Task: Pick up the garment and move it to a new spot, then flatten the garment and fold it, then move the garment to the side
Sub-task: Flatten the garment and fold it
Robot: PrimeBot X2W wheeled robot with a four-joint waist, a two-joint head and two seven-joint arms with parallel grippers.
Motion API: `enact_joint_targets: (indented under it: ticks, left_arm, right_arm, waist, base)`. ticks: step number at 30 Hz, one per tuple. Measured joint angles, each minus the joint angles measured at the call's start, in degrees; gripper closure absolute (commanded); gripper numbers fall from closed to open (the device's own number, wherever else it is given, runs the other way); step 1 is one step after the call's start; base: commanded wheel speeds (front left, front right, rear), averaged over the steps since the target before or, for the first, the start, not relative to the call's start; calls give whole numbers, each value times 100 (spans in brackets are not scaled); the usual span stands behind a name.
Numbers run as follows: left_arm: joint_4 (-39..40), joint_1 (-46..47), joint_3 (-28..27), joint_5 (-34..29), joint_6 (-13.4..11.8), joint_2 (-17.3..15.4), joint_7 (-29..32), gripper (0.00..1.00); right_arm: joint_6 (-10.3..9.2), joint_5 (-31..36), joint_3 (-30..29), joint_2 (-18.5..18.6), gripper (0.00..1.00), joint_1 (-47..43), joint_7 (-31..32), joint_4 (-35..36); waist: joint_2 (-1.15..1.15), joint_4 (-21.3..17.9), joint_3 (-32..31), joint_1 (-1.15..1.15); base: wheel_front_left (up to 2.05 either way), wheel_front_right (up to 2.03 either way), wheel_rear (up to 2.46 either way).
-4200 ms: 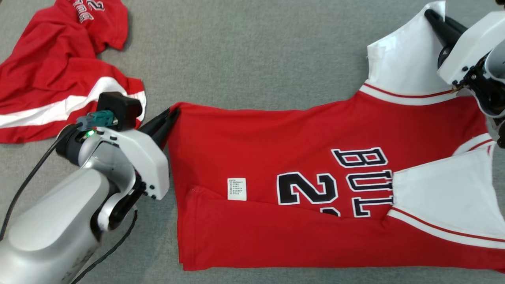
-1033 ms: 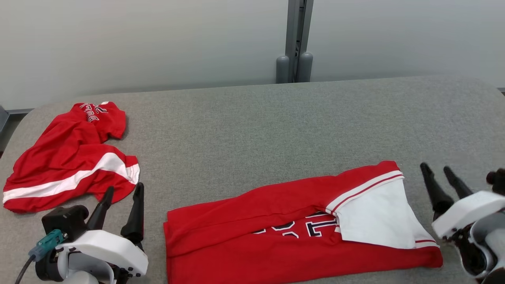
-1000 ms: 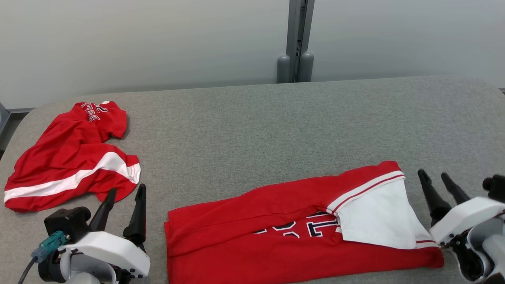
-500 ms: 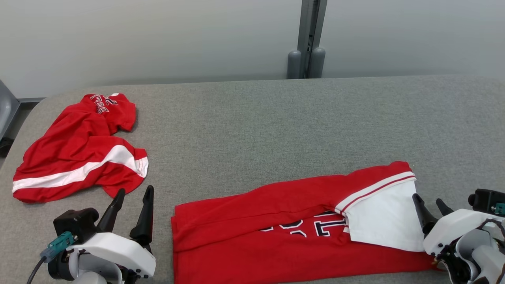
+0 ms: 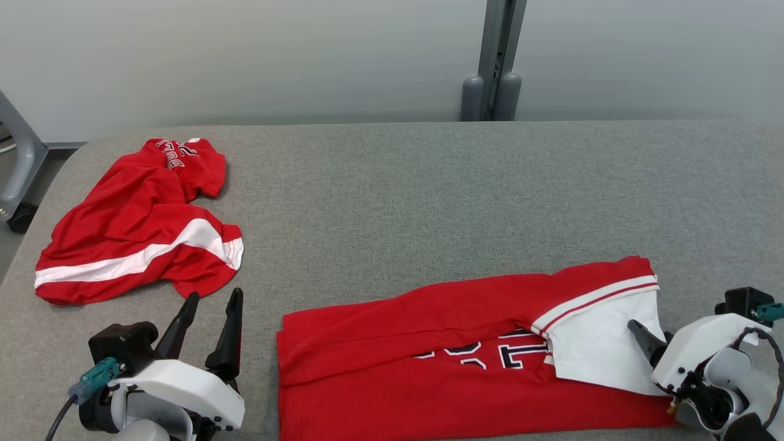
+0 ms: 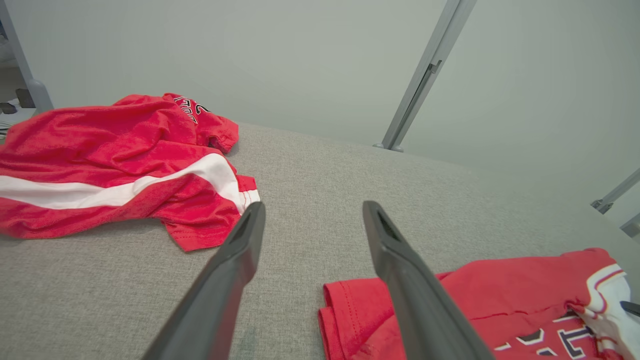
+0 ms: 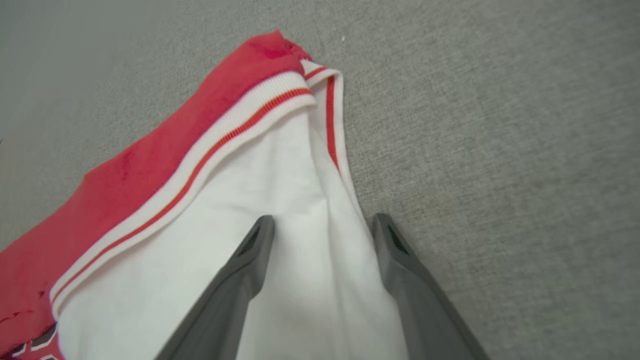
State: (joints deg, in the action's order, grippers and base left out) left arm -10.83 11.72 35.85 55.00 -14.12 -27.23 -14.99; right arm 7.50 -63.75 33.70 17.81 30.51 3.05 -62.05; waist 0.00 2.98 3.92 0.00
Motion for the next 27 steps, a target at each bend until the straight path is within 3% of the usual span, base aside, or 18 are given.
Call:
enact_joint_targets:
  ticks: [3,4,5,8,17,27]
  left_arm:
    - [-23,21,5,0,2,11,0,0]
    - [-26,24,5,1,2,11,1,0]
    - [-33,24,5,2,2,11,1,0]
    - [-41,24,7,5,2,11,1,0]
    - [-68,19,3,8,3,20,1,0]
    - [11,-34,13,-1,-4,86,1,0]
  right_arm:
    - [0,-80,27,-15,0,97,475,-60]
    - [-2,-101,36,-14,6,132,599,-68]
    - [-3,-112,56,-4,24,165,721,-88]
    - [-7,-109,88,19,100,209,820,-130]
    - [-1,-35,96,77,100,333,416,115]
    - [-1,118,-37,933,100,364,0,69]
  waist:
    - [0,19,-6,0]
    - [0,22,-8,0]
    - [0,23,-10,0]
    - [0,26,-10,0]
    - [0,2,-72,0]
    - [0,-226,-171,0]
  base:
    - [0,0,0]
    - [0,0,0]
    - [0,0,0]
    - [0,0,0]
    - [0,0,0]
    - [0,0,0]
